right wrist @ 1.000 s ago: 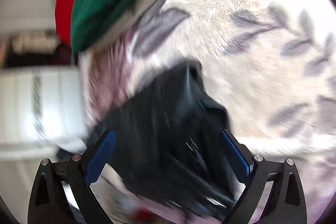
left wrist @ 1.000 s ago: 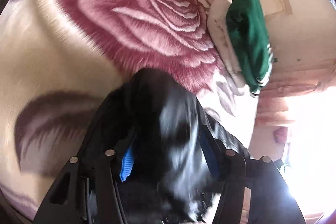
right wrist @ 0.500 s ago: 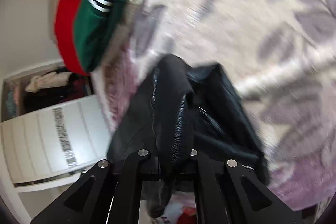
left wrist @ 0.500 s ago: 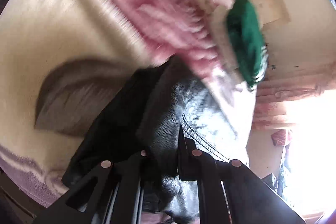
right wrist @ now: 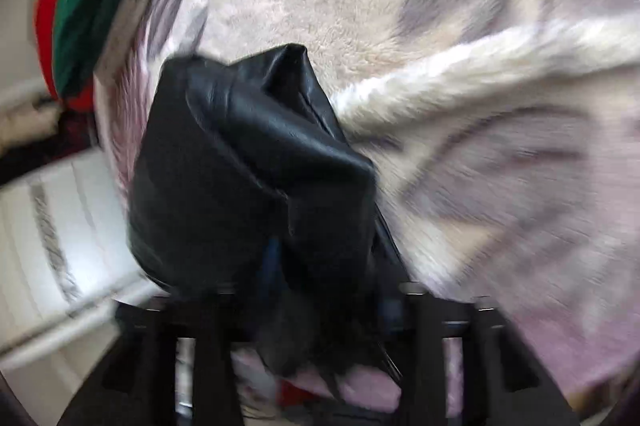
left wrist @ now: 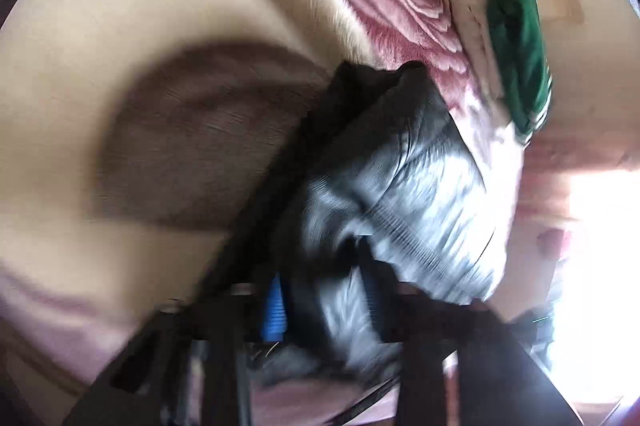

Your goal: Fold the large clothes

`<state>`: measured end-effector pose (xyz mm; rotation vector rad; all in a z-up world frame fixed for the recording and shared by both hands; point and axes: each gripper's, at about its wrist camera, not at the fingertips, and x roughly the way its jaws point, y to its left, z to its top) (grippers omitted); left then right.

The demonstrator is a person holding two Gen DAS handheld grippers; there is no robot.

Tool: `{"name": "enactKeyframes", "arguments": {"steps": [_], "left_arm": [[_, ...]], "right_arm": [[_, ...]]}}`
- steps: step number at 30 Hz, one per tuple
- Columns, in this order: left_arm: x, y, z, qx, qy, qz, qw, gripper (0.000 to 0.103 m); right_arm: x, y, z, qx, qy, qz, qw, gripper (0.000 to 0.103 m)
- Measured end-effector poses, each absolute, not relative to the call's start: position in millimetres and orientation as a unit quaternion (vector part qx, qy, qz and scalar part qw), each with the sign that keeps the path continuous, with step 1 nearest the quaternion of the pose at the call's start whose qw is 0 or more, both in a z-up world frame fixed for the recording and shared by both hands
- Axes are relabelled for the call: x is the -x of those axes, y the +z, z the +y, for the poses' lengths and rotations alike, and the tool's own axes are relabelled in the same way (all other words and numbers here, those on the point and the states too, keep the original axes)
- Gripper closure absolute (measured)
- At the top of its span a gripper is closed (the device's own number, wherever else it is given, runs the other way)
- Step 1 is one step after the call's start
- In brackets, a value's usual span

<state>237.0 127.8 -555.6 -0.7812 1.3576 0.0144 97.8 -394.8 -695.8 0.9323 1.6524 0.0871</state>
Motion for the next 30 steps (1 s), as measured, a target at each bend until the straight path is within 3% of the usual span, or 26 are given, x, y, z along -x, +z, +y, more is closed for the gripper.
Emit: {"name": "enactKeyframes", "arguments": {"steps": [3, 7, 11, 14, 16, 18, 23, 28, 29, 30], "left_arm": [[-235, -503, 116, 0.242, 0.015, 0.609, 0.755, 0.061], [-274, -478, 64, 0.192, -0.063, 0.587, 0.784, 0.063], [-341, -523, -4, 0.165, -0.117, 0.605, 0.77, 0.069], [-379, -581, -19, 0.144, -0.1, 0.643, 0.746, 0.069], [-389, -607, -4, 0.188, -0.104, 0.653, 0.727, 0.076], [-394, -616, 10, 0.199, -0.106, 0.65, 0.725, 0.098], [-391, -629, 38, 0.283, -0.134, 0.633, 0.708, 0.099], [-379, -577, 33, 0.243, -0.119, 0.628, 0.73, 0.099], [-370, -562, 34, 0.231, -0.117, 0.62, 0.741, 0.093], [-363, -555, 35, 0.223, -0.112, 0.618, 0.746, 0.075]], "right_arm": [[-92, -642, -398, -0.313, 0.033, 0.715, 0.624, 0.042], [-117, -586, -379, -0.274, 0.049, 0.68, 0.678, 0.042], [-170, -581, -310, -0.237, 0.111, 0.665, 0.699, 0.044], [-213, -616, -244, -0.111, 0.099, 0.698, 0.7, 0.053], [-224, -644, -222, -0.045, 0.068, 0.727, 0.682, 0.063], [-232, -668, -218, -0.033, 0.055, 0.742, 0.667, 0.063], [-249, -706, -226, -0.073, 0.046, 0.763, 0.641, 0.063], [-255, -667, -237, -0.078, 0.071, 0.758, 0.644, 0.063], [-249, -647, -250, -0.088, 0.067, 0.743, 0.66, 0.063], [-243, -634, -261, -0.092, 0.06, 0.731, 0.674, 0.062]]}}
